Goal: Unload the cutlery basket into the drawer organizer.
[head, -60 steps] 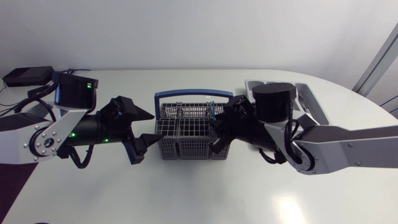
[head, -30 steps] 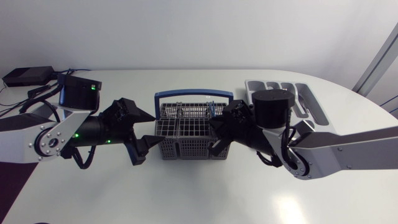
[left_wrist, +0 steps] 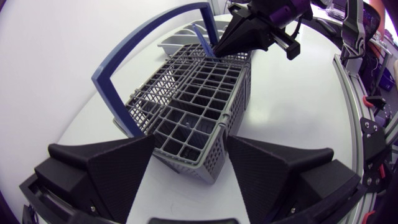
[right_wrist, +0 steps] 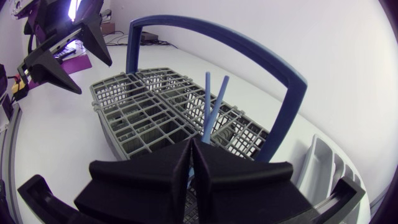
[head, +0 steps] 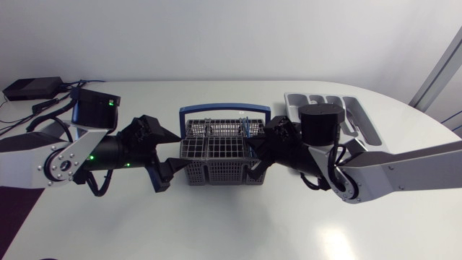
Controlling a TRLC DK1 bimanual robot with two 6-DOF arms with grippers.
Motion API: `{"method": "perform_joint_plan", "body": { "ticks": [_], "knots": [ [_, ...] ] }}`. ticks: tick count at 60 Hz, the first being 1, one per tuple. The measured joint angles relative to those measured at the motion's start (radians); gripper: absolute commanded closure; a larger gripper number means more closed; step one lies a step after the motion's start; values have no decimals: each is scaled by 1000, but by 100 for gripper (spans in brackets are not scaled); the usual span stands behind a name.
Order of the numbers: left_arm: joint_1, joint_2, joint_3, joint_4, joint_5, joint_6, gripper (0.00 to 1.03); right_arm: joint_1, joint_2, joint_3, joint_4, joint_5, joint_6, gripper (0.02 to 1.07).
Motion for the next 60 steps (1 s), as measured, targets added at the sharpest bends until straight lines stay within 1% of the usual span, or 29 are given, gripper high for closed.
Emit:
{"method": "perform_joint_plan", "body": {
  "ticks": [12,31,46,48,50,53,55,60],
  "knots": [
    [0,8,0,6,0,0,17,-1,2,0,0,-8,7,101],
    [-3,10,0,7,0,0,16,-40,-5,-10,10,-58,26,101],
    [-14,19,0,7,0,0,16,-50,-54,-46,14,-59,31,100],
    [-14,19,0,7,0,0,16,-52,-66,-50,11,-59,31,94],
    [-14,19,0,6,0,0,16,-52,-74,-52,11,-59,34,84],
    [-14,19,0,7,0,0,16,-52,-87,-53,11,-59,35,73],
    [-14,19,0,7,0,0,16,-52,-93,-53,12,-59,37,69],
    [-14,19,0,7,0,0,16,-52,-102,-53,11,-61,38,64]
  ]
}}
